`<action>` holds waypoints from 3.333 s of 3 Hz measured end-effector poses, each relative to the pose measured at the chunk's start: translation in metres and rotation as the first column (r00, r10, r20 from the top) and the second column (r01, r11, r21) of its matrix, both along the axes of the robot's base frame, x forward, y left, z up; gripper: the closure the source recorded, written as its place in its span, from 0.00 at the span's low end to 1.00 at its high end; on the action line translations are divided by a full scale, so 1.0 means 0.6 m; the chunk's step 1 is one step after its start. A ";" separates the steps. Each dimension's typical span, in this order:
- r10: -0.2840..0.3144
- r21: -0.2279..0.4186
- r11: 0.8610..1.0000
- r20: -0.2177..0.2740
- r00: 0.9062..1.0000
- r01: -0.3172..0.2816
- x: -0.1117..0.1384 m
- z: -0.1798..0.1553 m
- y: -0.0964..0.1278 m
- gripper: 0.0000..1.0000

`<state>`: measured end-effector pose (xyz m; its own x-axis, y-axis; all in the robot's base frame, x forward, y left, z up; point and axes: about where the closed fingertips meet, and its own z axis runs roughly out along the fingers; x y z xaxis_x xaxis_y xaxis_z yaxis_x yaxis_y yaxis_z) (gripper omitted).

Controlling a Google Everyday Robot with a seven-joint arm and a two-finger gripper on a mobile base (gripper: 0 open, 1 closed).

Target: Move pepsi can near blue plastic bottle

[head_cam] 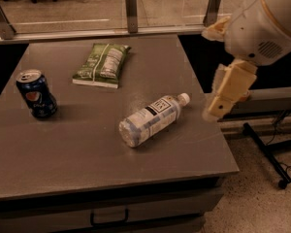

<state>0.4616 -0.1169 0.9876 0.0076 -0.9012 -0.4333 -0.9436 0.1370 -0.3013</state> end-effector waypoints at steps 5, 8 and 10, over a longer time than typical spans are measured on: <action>0.373 0.526 0.766 0.104 0.922 -0.369 0.057 0.012 0.356 0.00; 0.465 0.650 0.626 0.133 0.875 -0.431 0.163 -0.126 0.496 0.00; 0.575 0.718 0.517 0.113 0.811 -0.466 0.162 -0.150 0.597 0.00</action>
Offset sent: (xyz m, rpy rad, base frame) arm 0.0346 0.1965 0.0049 0.4760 0.0184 0.3658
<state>0.5588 0.2411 0.8974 0.2730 -0.1862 -0.9438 -0.9355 -0.2802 -0.2153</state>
